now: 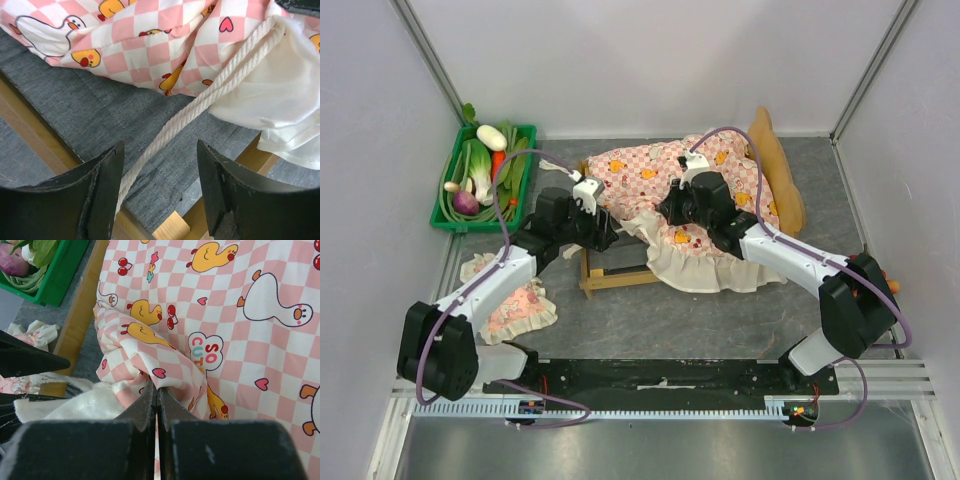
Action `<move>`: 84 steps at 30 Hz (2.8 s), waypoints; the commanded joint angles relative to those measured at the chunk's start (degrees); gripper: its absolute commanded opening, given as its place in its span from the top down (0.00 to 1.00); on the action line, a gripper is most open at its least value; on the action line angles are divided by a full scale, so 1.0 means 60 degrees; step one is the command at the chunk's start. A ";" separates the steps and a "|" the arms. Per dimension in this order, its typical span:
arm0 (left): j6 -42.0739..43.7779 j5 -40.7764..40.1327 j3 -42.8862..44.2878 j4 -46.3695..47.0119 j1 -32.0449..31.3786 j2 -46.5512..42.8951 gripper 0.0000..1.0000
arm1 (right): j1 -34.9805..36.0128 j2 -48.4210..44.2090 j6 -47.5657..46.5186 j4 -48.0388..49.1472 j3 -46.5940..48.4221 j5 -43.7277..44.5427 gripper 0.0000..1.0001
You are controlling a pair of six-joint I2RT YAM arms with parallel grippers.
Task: Set up the pet bed
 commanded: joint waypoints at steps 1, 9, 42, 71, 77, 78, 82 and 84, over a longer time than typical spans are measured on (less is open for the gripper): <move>0.0523 0.0454 0.0505 0.0481 -0.0087 0.0394 0.37 | -0.0113 -0.0030 0.0065 0.0017 0.0392 -0.0204 1.00; 0.0479 0.0439 0.0564 0.0584 -0.0116 0.0293 0.69 | -0.0172 -0.0118 0.0094 0.0017 0.0334 -0.0293 1.00; -0.2420 0.3441 -0.0300 -0.1629 -0.0277 -0.3515 0.98 | -0.0318 -0.2505 -0.1781 -0.0496 -0.2068 -0.5507 1.00; -0.1969 -0.1038 0.0313 -0.3285 -0.1288 -0.3137 0.35 | -0.0304 -0.2857 -0.1312 0.0208 -0.2918 -0.5170 1.00; 0.0036 -0.1320 0.1192 -0.2361 -0.1288 -0.1175 0.33 | -0.0304 -0.2989 -0.1473 0.0222 -0.2875 -0.5156 1.00; 0.0300 -0.1159 0.1426 -0.2462 -0.1288 -0.0969 0.33 | -0.0304 -0.2989 -0.1502 0.0237 -0.2816 -0.5156 1.00; 0.1588 -0.0603 0.1472 -0.2756 -0.1288 -0.0688 0.32 | -0.0318 -0.2857 -0.1707 0.0237 -0.2626 -0.5185 1.00; 0.2058 -0.0280 0.1152 -0.2640 -0.1288 -0.0878 0.32 | -0.0289 -0.2784 -0.1737 0.0281 -0.2523 -0.5185 1.00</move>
